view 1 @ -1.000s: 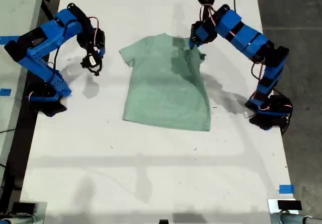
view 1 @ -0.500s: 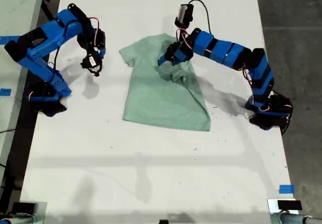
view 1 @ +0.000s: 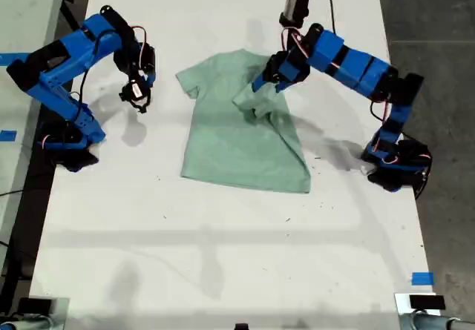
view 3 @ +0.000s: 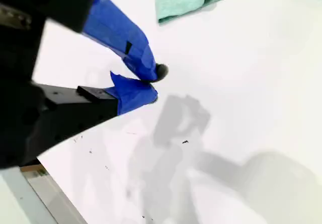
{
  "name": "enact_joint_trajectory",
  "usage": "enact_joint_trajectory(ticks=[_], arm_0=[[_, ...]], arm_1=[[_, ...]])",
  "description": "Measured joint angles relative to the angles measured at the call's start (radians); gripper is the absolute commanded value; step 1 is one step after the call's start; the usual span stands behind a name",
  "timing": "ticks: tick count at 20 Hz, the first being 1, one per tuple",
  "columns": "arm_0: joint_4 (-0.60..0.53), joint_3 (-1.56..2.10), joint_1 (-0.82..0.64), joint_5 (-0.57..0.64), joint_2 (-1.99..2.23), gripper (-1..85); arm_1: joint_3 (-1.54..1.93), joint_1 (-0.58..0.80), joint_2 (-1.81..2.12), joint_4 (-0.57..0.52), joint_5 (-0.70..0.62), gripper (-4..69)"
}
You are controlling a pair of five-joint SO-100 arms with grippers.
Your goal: Fold tshirt
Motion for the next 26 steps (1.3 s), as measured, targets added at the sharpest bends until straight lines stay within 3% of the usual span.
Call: enact_joint_trajectory(ticks=[2, 5, 7, 12, 26], arm_0=[[0.012, 0.0, 0.0, 0.0, 0.0, 5.3], [0.017, 0.0, 0.0, 0.0, 0.0, 25.7], [0.029, -0.046, 0.0, 0.014, -0.003, 31.0], [0.055, -0.29, 0.0, 0.052, -0.179, 32.7], [0.025, -0.831, -0.075, 0.201, -0.937, 29.8]], arm_1=[[0.204, 0.009, 0.187, -0.003, 0.031, 12.8], [0.588, 0.015, 0.482, -0.097, 0.087, 17.0], [0.796, 0.014, 0.638, -0.133, 0.132, 19.1], [0.992, -0.046, 0.861, -0.147, 0.195, 18.4], [1.014, -0.169, 0.95, -0.147, 0.258, 19.3]])
